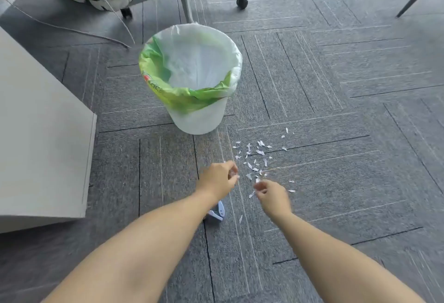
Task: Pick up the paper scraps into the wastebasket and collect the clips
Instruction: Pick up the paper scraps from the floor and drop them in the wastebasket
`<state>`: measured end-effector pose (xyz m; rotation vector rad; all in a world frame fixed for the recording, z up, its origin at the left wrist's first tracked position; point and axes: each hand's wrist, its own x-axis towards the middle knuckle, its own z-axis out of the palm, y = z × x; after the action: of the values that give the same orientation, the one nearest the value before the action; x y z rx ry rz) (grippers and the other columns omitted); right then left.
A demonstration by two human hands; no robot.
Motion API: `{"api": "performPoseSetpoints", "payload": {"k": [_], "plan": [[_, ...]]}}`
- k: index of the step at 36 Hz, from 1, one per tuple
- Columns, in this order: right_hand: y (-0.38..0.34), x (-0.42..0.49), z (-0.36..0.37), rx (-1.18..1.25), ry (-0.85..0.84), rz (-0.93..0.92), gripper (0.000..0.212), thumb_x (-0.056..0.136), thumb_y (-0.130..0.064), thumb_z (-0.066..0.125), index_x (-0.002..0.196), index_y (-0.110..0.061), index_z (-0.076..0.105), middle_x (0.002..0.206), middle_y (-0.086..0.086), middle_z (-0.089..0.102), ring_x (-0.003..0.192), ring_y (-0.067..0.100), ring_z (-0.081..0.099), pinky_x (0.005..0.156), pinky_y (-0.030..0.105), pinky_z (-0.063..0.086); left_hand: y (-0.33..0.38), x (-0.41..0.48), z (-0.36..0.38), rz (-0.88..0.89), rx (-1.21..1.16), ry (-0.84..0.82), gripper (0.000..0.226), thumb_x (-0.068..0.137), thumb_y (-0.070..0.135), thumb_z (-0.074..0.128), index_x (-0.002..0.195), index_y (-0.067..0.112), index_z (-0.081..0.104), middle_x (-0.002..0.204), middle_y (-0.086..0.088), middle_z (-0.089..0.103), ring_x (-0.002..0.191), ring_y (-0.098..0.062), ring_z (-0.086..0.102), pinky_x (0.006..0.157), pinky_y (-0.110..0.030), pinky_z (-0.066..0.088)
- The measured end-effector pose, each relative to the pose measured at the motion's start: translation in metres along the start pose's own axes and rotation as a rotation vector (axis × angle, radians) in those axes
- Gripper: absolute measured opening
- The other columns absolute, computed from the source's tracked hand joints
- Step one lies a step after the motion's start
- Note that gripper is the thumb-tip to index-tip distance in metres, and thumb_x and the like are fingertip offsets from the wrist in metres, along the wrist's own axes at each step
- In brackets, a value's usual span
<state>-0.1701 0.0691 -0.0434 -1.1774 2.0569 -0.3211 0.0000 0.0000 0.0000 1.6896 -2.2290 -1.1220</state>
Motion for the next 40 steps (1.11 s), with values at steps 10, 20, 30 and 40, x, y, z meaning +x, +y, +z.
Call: {"api": "performPoseSetpoints", "payload": {"k": [10, 20, 30, 40], "plan": [[0.018, 0.01, 0.022, -0.134, -0.023, 0.008, 0.024, 0.09, -0.019, 0.065, 0.112, -0.029, 0.063, 0.108, -0.009, 0.062, 0.084, 0.007, 0.059, 0.073, 0.028, 0.049, -0.026, -0.024, 0.06, -0.088, 0.066, -0.21, 0.028, 0.091, 0.001, 0.057, 0.11, 0.019, 0.067, 0.109, -0.001, 0.068, 0.095, -0.017, 0.064, 0.087, -0.036, 0.055], [0.023, 0.022, 0.039, -0.085, 0.046, 0.05, 0.015, 0.086, -0.026, 0.071, 0.086, -0.023, 0.057, 0.091, -0.007, 0.055, 0.078, 0.013, 0.056, 0.074, 0.033, 0.047, -0.026, -0.029, 0.087, -0.016, 0.362, -0.129, 0.03, 0.086, 0.037, 0.069, 0.113, 0.028, 0.063, 0.113, 0.004, 0.063, 0.11, -0.021, 0.052, 0.099, -0.039, 0.039], [0.074, -0.007, 0.001, -0.28, 0.224, -0.169, 0.01, 0.081, -0.035, 0.073, 0.085, -0.032, 0.065, 0.1, -0.015, 0.055, 0.1, 0.009, 0.047, 0.093, 0.031, 0.026, -0.032, -0.042, 0.103, 0.068, 0.397, -0.117, 0.028, 0.087, 0.048, 0.062, 0.113, 0.04, 0.059, 0.131, 0.017, 0.047, 0.132, -0.015, 0.029, 0.11, -0.045, 0.004], [0.089, -0.022, 0.009, -0.219, 0.18, -0.129, 0.01, 0.081, -0.033, 0.074, 0.086, -0.029, 0.066, 0.103, -0.012, 0.059, 0.103, 0.012, 0.05, 0.095, 0.032, 0.032, -0.033, -0.039, 0.103, -0.004, 0.32, -0.095, 0.017, 0.086, 0.049, 0.063, 0.101, 0.042, 0.066, 0.113, 0.025, 0.056, 0.123, -0.009, 0.037, 0.112, -0.044, 0.007]]}}
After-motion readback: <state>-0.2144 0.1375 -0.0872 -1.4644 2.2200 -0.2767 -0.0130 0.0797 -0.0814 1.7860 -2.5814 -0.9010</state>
